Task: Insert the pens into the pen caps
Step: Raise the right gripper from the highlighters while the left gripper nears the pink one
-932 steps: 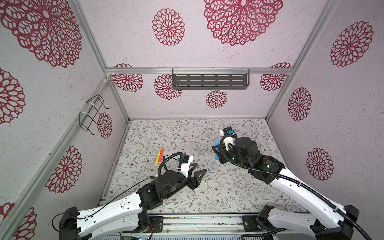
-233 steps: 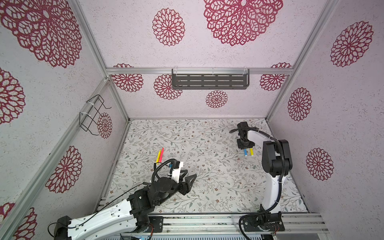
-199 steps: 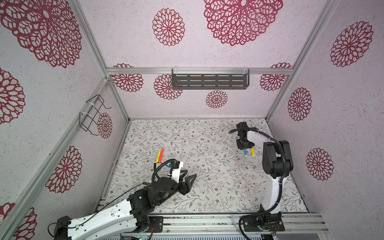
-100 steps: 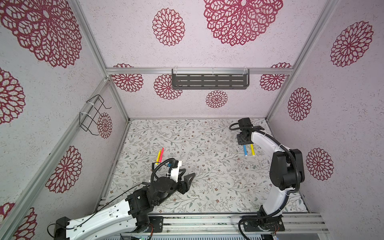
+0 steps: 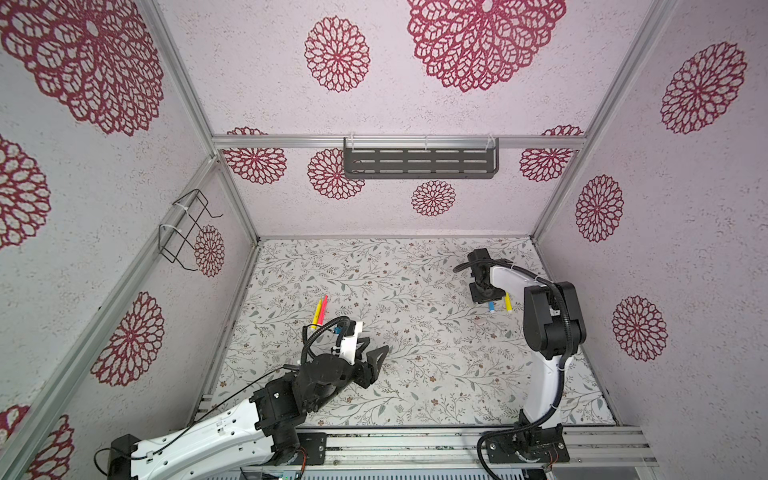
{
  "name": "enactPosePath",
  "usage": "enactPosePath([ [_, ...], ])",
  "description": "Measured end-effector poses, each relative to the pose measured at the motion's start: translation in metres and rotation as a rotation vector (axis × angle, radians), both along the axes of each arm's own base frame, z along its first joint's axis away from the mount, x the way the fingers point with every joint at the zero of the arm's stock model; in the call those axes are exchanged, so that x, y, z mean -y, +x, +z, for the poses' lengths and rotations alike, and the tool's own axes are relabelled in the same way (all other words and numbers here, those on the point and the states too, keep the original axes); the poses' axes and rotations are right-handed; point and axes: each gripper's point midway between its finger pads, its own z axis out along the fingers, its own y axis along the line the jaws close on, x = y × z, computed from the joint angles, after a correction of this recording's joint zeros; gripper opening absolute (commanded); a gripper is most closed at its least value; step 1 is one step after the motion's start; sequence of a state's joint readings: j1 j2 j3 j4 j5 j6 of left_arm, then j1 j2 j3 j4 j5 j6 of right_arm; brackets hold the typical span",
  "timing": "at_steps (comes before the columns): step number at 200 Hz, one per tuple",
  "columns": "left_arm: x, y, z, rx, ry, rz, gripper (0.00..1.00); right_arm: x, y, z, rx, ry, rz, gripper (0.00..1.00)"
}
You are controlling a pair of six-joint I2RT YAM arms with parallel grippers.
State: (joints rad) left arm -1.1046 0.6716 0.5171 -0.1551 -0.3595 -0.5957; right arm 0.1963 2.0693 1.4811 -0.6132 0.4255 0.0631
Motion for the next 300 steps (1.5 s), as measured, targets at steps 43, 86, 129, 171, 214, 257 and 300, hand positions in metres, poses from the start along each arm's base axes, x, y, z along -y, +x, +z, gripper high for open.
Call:
enactPosePath([
  [43, -0.002, 0.002, 0.0, 0.004, 0.003, 0.012, 0.61, 0.004, 0.009, -0.002, 0.005, -0.038, -0.01, 0.36],
  [86, -0.005, 0.002, 0.003, 0.013, -0.001, 0.023, 0.61, 0.009, 0.019, -0.003, 0.009, -0.076, -0.021, 0.35],
  [129, -0.009, 0.002, 0.005, 0.019, -0.006, 0.034, 0.61, 0.017, 0.021, -0.002, 0.006, -0.099, -0.037, 0.35],
  [171, -0.011, 0.002, 0.005, 0.02, -0.003, 0.041, 0.61, 0.031, 0.017, -0.002, -0.008, -0.116, -0.063, 0.35],
  [214, -0.012, 0.002, 0.004, 0.019, 0.003, 0.045, 0.62, 0.035, 0.015, -0.002, -0.015, -0.122, -0.07, 0.35],
  [257, -0.023, 0.012, -0.012, -0.025, 0.076, 0.117, 0.62, 0.019, 0.009, 0.006, -0.002, -0.122, -0.035, 0.36],
  [300, -0.043, 0.042, -0.03, -0.131, 0.163, 0.26, 0.62, -0.026, 0.005, 0.065, 0.14, -0.041, 0.032, 0.39],
])
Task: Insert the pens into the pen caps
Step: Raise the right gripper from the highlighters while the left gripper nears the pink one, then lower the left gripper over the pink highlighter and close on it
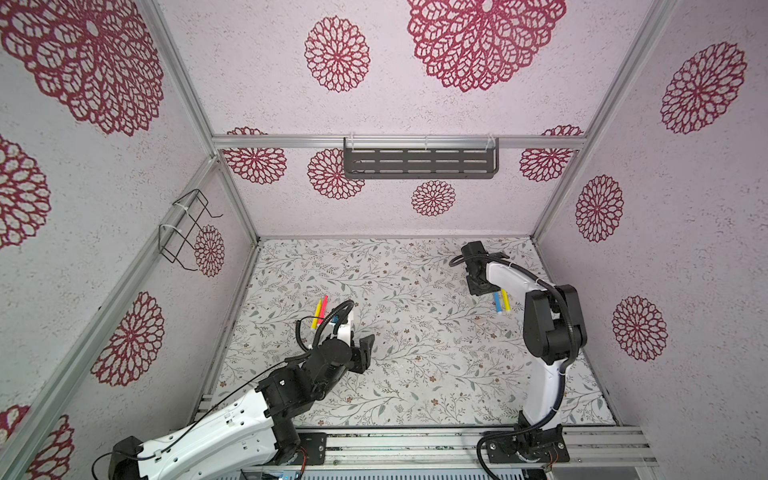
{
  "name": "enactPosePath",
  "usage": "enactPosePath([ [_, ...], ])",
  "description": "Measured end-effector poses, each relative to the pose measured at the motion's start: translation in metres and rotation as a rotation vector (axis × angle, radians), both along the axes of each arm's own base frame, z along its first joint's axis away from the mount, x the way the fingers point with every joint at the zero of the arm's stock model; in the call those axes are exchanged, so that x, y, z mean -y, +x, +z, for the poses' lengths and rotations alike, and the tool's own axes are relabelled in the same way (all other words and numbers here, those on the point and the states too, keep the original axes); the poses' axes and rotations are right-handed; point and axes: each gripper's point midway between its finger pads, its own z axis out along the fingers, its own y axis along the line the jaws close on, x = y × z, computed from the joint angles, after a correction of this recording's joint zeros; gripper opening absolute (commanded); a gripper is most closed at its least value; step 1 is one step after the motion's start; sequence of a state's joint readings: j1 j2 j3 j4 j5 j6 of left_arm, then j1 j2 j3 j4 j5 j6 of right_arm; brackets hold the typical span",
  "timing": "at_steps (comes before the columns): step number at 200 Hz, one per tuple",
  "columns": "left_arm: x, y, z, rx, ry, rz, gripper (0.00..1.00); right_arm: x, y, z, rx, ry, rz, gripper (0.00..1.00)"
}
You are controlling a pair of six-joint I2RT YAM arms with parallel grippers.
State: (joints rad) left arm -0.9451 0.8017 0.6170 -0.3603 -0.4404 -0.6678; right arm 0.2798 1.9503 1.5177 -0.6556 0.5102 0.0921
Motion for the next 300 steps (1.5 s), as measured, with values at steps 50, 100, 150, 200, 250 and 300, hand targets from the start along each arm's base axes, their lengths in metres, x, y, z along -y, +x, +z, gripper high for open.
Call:
enactPosePath([
  [50, -0.047, 0.038, -0.028, -0.129, 0.03, 0.191, 0.62, -0.05, -0.04, 0.05, 0.113, 0.244, 0.116, 0.41],
  [100, -0.086, 0.064, -0.053, -0.231, 0.03, 0.321, 0.62, -0.082, -0.086, 0.062, 0.149, 0.519, 0.195, 0.43],
  [150, -0.104, 0.087, -0.086, -0.337, 0.049, 0.357, 0.61, -0.091, -0.133, 0.051, 0.177, 0.685, 0.22, 0.46],
  [200, -0.112, 0.113, -0.102, -0.382, 0.056, 0.375, 0.6, -0.092, -0.153, 0.042, 0.168, 0.738, 0.22, 0.46],
  [250, -0.123, 0.144, -0.122, -0.429, 0.064, 0.401, 0.59, -0.094, -0.158, 0.04, 0.188, 0.774, 0.223, 0.46],
  [300, -0.132, 0.154, -0.147, -0.497, 0.081, 0.406, 0.57, -0.092, -0.166, 0.037, 0.198, 0.787, 0.221, 0.46],
])
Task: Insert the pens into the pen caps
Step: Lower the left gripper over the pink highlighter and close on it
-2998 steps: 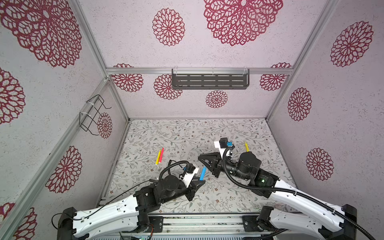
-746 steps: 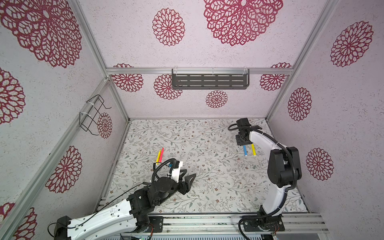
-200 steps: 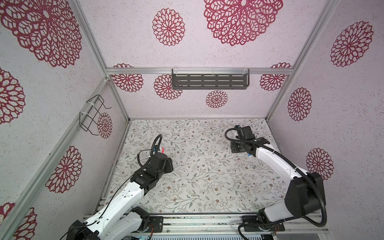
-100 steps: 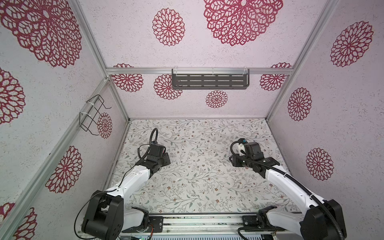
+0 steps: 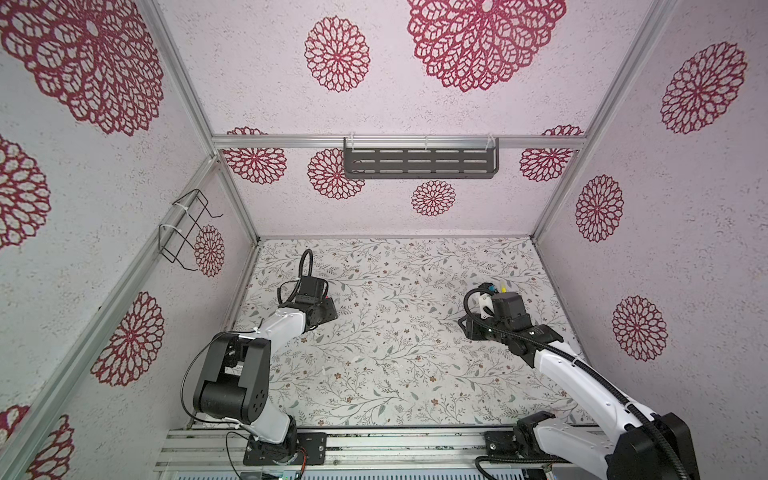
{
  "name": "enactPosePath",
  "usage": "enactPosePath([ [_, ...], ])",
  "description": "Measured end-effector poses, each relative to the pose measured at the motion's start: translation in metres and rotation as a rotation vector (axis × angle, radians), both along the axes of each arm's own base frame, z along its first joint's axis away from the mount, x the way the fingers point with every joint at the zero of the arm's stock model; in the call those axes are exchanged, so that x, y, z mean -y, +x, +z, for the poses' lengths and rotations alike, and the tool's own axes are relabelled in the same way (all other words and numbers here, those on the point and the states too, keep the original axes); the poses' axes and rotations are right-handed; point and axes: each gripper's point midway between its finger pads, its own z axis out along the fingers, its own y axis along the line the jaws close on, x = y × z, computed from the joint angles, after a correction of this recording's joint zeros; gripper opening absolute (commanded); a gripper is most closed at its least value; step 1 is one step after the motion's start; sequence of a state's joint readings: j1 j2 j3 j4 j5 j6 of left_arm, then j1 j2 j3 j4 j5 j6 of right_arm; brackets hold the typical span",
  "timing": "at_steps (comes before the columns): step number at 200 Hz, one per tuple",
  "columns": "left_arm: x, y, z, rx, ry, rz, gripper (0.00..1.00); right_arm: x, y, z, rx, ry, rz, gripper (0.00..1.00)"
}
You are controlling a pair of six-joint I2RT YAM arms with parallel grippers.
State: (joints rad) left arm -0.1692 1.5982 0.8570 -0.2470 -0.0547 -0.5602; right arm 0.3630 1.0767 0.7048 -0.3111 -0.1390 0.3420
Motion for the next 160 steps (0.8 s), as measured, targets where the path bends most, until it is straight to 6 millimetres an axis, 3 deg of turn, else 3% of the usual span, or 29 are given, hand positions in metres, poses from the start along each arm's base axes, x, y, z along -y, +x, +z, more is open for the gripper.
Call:
enactPosePath([
  [160, 0.0, 0.01, -0.019, -0.051, -0.011, -0.031, 0.55, 0.002, -0.006, 0.023, 0.079, 0.03, -0.001, 0.47],
])
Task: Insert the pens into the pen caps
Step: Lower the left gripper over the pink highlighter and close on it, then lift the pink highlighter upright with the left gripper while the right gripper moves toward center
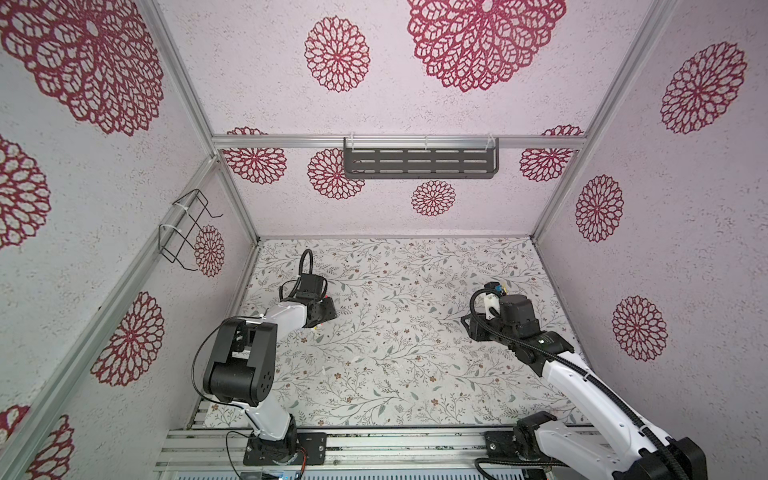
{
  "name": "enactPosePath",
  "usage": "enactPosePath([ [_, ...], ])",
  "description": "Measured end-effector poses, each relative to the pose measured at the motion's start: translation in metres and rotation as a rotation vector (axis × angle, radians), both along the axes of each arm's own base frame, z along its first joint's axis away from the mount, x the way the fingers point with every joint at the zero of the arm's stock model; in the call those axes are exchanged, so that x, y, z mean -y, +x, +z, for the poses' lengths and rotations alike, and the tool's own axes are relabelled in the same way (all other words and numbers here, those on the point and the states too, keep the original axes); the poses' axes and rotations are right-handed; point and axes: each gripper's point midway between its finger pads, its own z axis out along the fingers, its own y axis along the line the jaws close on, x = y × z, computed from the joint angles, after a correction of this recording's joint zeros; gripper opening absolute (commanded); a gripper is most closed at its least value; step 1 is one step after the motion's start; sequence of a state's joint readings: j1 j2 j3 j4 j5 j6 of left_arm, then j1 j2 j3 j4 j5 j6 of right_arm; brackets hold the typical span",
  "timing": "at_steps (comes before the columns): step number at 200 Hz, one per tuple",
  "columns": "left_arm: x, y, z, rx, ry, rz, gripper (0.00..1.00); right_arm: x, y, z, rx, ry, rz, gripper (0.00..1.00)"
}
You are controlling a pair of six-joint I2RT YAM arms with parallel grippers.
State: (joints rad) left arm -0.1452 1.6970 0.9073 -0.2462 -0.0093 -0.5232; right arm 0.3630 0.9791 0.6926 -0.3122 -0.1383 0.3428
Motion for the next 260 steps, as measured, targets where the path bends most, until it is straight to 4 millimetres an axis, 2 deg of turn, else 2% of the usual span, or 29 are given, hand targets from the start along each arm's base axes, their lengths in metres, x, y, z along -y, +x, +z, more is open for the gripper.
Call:
enactPosePath([
  [82, 0.007, -0.004, -0.014, -0.05, -0.032, -0.021, 0.52, 0.0, -0.001, 0.004, 0.013, 0.005, 0.0, 0.47],
  [169, 0.016, 0.001, -0.016, -0.075, -0.001, -0.04, 0.45, 0.001, -0.003, 0.013, 0.042, 0.016, -0.002, 0.47],
  [260, 0.032, 0.001, -0.019, -0.091, 0.027, -0.086, 0.09, 0.003, -0.007, 0.017, 0.048, 0.017, -0.004, 0.47],
])
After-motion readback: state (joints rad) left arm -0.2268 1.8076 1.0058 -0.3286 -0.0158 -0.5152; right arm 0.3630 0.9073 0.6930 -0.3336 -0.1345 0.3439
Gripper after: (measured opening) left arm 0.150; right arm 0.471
